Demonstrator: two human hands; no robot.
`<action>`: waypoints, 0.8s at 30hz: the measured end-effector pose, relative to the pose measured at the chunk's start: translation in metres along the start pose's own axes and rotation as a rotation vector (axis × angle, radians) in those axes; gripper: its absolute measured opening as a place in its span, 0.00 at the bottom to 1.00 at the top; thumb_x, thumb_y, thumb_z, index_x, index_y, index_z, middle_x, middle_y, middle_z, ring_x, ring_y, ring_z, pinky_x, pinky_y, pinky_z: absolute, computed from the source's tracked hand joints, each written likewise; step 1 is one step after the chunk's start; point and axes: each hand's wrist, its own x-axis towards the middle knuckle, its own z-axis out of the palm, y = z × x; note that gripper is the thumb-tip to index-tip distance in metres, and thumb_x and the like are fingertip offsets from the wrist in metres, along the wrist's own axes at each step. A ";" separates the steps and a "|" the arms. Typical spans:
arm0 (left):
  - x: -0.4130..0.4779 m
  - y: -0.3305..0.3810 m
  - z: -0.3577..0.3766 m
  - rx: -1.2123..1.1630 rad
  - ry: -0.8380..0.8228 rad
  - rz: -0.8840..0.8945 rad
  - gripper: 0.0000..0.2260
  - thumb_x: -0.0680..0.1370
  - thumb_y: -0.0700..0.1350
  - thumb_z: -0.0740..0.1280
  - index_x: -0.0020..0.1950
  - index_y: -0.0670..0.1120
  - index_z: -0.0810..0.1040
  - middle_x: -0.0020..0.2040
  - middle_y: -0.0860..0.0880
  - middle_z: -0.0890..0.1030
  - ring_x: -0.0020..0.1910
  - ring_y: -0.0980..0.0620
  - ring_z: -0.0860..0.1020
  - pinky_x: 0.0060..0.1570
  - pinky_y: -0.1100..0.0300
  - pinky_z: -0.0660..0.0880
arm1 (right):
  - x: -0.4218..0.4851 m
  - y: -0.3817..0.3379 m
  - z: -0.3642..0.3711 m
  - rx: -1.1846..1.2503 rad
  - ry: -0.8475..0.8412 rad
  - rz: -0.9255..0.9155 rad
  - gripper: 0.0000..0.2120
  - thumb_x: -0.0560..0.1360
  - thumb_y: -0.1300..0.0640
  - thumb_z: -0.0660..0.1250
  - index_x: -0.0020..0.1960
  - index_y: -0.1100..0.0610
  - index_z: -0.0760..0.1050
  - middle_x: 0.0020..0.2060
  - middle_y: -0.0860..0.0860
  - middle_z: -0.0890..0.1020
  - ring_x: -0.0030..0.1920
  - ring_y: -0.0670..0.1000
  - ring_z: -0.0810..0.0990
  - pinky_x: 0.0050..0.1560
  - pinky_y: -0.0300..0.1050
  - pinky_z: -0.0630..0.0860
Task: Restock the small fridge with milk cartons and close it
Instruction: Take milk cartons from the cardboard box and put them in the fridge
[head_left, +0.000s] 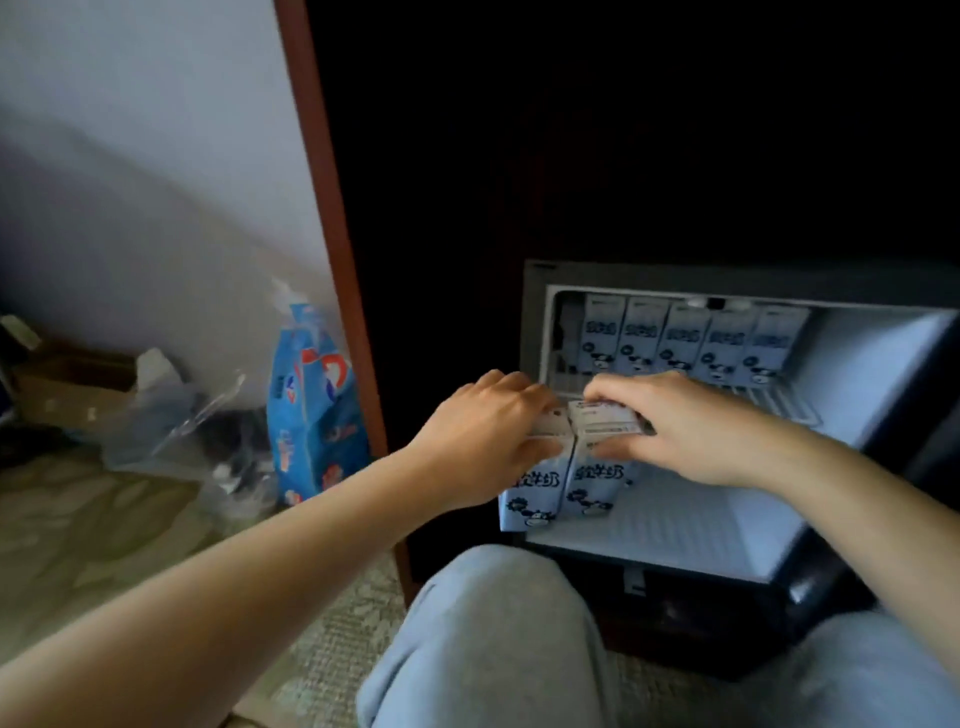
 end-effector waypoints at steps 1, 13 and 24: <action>0.015 0.007 0.005 -0.006 -0.030 0.019 0.20 0.79 0.54 0.61 0.68 0.49 0.67 0.64 0.49 0.72 0.64 0.48 0.69 0.60 0.55 0.68 | -0.001 0.015 0.000 0.004 -0.004 0.030 0.11 0.72 0.41 0.66 0.49 0.40 0.66 0.38 0.47 0.79 0.36 0.51 0.78 0.38 0.49 0.75; 0.138 0.063 0.104 0.029 -0.363 0.137 0.20 0.79 0.51 0.62 0.69 0.45 0.65 0.66 0.46 0.72 0.62 0.46 0.74 0.60 0.50 0.74 | 0.014 0.147 0.051 0.091 -0.142 0.281 0.11 0.72 0.49 0.71 0.42 0.46 0.68 0.42 0.43 0.75 0.40 0.44 0.74 0.38 0.40 0.69; 0.187 0.062 0.217 -0.092 -0.434 0.057 0.19 0.79 0.48 0.62 0.68 0.44 0.64 0.64 0.44 0.71 0.62 0.46 0.71 0.60 0.49 0.74 | 0.054 0.215 0.118 0.053 -0.311 0.405 0.21 0.74 0.53 0.69 0.65 0.56 0.70 0.57 0.53 0.78 0.50 0.52 0.76 0.48 0.43 0.72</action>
